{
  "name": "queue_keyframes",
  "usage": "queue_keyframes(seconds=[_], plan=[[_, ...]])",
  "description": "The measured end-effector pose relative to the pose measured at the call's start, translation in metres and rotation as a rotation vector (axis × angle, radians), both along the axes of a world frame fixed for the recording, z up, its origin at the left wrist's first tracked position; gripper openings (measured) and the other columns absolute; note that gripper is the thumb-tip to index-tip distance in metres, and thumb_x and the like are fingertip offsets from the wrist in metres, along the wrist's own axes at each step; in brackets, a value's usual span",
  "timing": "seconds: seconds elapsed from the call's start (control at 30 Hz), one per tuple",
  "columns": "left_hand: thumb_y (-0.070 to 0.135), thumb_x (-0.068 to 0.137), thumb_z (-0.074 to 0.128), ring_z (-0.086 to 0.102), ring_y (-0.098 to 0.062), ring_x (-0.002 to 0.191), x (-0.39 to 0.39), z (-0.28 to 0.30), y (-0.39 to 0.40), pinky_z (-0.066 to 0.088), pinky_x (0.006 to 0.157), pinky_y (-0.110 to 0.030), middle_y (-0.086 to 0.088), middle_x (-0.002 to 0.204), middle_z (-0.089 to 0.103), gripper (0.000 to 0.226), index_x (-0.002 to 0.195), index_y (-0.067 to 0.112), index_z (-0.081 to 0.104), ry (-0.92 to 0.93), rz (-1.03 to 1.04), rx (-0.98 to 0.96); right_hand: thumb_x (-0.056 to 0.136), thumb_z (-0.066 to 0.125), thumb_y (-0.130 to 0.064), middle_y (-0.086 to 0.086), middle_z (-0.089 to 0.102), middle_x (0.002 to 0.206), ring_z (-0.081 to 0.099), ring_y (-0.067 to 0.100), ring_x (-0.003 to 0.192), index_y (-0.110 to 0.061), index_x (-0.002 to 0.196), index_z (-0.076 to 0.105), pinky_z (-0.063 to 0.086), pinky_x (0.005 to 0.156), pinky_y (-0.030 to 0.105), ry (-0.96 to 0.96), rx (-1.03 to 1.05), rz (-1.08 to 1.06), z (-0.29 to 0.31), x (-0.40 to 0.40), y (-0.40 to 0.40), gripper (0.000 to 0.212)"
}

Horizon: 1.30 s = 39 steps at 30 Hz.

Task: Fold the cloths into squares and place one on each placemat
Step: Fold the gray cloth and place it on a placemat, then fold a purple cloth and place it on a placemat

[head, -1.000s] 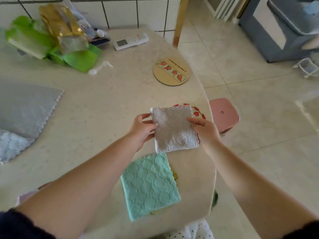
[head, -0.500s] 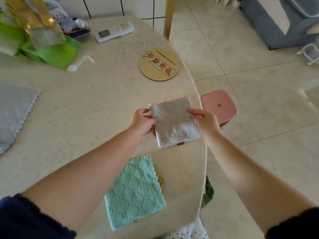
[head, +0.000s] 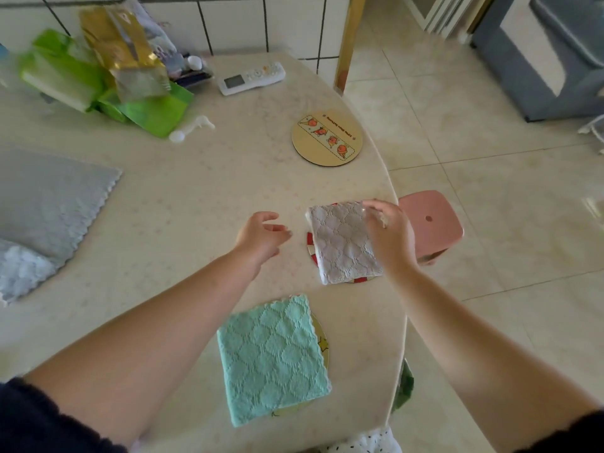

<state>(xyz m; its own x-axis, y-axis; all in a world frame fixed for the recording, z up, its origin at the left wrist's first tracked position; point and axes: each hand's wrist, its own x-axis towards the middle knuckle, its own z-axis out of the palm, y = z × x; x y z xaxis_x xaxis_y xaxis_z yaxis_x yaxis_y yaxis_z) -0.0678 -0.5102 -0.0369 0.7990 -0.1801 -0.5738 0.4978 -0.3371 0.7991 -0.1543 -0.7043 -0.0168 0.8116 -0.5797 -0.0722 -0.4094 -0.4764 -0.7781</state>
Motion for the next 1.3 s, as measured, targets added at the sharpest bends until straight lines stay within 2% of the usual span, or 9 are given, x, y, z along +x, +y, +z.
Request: queue_keyframes(seconds=[0.17,0.23,0.3,0.43,0.63,0.8,1.0,1.13,1.3], plan=[[0.014,0.084,0.067,0.056,-0.011,0.078,0.006,0.009,0.082,0.044,0.066,-0.026,0.005,0.087,0.063,0.029,0.111,0.017,0.056,-0.072,0.049,0.038,0.091,0.051,-0.024,-0.006,0.066,0.110,0.057,0.003,0.092,-0.027,0.102,0.065,0.044,0.084,0.025,-0.043,0.105,0.155,0.011,0.025,0.070,0.018],[0.013,0.084,0.066,0.055,-0.011,0.077,0.008,0.013,0.118,0.044,0.065,-0.025,0.006,0.084,0.062,0.027,0.109,0.016,0.058,-0.088,0.098,0.040,0.091,0.051,-0.021,-0.007,0.065,0.111,0.057,0.003,0.092,-0.025,0.102,0.065,0.043,0.080,0.022,-0.053,0.128,0.212,0.012,0.033,0.102,0.017],[0.013,0.084,0.066,0.055,-0.013,0.079,0.011,0.019,0.156,0.044,0.066,-0.026,0.006,0.081,0.061,0.025,0.107,0.016,0.059,-0.111,0.139,0.053,0.091,0.052,-0.021,-0.010,0.064,0.109,0.054,-0.002,0.080,-0.027,0.099,0.064,0.042,0.072,0.019,-0.042,0.139,0.282,0.010,0.042,0.138,0.016],[0.015,0.083,0.068,0.056,-0.015,0.078,0.020,0.028,0.242,0.050,0.074,-0.034,0.006,0.077,0.060,0.021,0.101,0.021,0.061,-0.165,0.204,0.118,0.087,0.058,-0.013,-0.002,0.068,0.101,0.061,0.013,0.101,-0.030,0.088,0.065,0.045,0.090,0.026,-0.064,0.169,0.375,0.005,0.064,0.224,0.019],[0.014,0.083,0.065,0.055,-0.016,0.071,0.040,0.024,0.369,0.044,0.067,-0.029,0.003,0.079,0.061,0.025,0.108,0.013,0.062,-0.226,0.239,0.218,0.086,0.059,-0.015,-0.002,0.069,0.108,0.060,0.012,0.106,-0.020,0.096,0.070,0.042,0.091,0.023,0.037,0.129,0.531,-0.001,0.095,0.351,0.016],[0.011,0.087,0.055,0.063,-0.020,0.093,0.059,0.018,0.442,0.047,0.081,-0.028,-0.003,0.107,0.067,0.024,0.108,0.017,0.065,-0.413,-0.034,0.551,0.087,0.058,-0.019,-0.001,0.066,0.116,0.059,0.015,0.111,-0.019,0.106,0.068,0.042,0.092,0.023,0.154,0.070,0.635,-0.005,0.112,0.432,0.021],[0.011,0.089,0.053,0.041,-0.024,0.127,0.091,0.016,0.480,0.037,0.101,-0.037,-0.003,0.136,0.047,0.043,0.131,0.023,0.051,-0.594,-0.365,0.778,0.086,0.056,-0.022,-0.006,0.063,0.123,0.059,0.014,0.109,-0.022,0.115,0.065,0.044,0.089,0.024,0.290,0.018,0.701,-0.008,0.135,0.494,0.030],[0.009,0.089,0.051,0.028,-0.025,0.136,0.109,0.013,0.484,0.025,0.106,-0.038,-0.003,0.144,0.039,0.047,0.133,0.025,0.050,-0.816,-0.667,0.865,0.084,0.060,-0.028,-0.001,0.064,0.119,0.059,0.018,0.104,-0.022,0.116,0.062,0.044,0.088,0.025,0.368,-0.182,0.723,-0.019,0.150,0.511,0.033],[0.010,0.085,0.054,0.036,-0.028,0.131,0.123,0.000,0.478,0.024,0.107,-0.040,-0.005,0.136,0.048,0.042,0.126,0.021,0.057,-0.894,-0.859,0.877,0.084,0.059,-0.039,0.002,0.057,0.113,0.050,0.024,0.109,-0.020,0.108,0.057,0.040,0.094,0.033,0.334,-0.504,0.816,-0.029,0.155,0.519,0.030]])
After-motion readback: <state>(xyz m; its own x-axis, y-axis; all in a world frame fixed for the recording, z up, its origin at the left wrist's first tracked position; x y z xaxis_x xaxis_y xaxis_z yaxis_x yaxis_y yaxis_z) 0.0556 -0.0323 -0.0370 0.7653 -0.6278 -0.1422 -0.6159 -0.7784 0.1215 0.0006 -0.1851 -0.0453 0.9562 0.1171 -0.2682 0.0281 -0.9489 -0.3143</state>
